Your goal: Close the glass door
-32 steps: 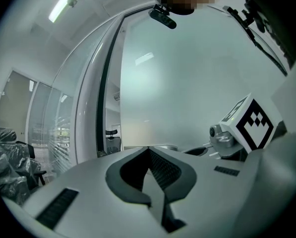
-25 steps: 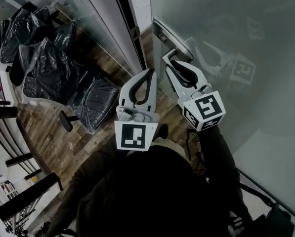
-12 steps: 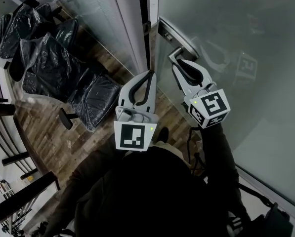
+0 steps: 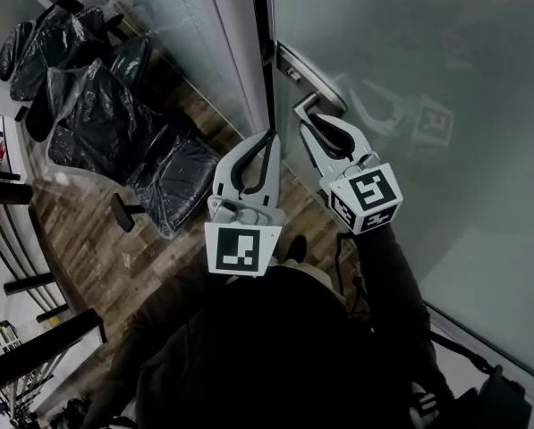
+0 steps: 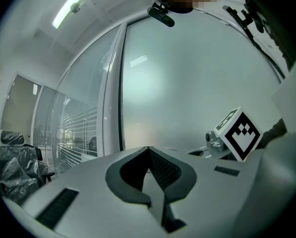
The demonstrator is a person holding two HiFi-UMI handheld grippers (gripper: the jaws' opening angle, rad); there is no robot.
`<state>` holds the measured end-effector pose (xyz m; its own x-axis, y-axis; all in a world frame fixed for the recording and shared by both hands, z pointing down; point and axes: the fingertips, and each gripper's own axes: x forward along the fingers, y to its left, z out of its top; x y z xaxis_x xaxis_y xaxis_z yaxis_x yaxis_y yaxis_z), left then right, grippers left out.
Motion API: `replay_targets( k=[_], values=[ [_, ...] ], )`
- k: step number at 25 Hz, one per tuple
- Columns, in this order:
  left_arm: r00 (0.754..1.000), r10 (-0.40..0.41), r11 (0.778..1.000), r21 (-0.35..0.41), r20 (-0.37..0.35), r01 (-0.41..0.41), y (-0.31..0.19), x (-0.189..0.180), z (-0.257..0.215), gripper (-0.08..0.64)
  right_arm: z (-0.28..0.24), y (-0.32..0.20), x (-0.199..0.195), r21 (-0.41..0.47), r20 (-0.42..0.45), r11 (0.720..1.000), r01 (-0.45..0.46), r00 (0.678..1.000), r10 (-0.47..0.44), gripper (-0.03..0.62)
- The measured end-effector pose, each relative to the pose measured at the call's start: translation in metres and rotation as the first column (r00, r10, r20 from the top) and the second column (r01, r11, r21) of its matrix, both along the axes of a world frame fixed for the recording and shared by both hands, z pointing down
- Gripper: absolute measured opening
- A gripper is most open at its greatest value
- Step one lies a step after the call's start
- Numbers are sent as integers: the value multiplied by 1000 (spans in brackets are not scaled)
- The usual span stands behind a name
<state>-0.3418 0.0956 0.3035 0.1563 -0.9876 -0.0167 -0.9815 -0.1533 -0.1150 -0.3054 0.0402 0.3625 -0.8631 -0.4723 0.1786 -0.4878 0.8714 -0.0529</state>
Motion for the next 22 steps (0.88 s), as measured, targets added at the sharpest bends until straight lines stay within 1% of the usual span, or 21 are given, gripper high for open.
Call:
replay_targets(
  k=[5,10,22],
  values=[
    [1000,-3,1000,1,-9,3,6,1,-1,-3,-1,10,-4,3,4,1000,13,1000,-13,61],
    [1000,-5,1000,9,-10,5,11,0,-5,-3,-2,15,-7,9,-13,1000,18,1000,-18,61],
    [1000,-4,1000,22,-10,5,14,1,-9,-3,-2,16,-8,13,-28,1000,21,999,-20,60]
  ],
)
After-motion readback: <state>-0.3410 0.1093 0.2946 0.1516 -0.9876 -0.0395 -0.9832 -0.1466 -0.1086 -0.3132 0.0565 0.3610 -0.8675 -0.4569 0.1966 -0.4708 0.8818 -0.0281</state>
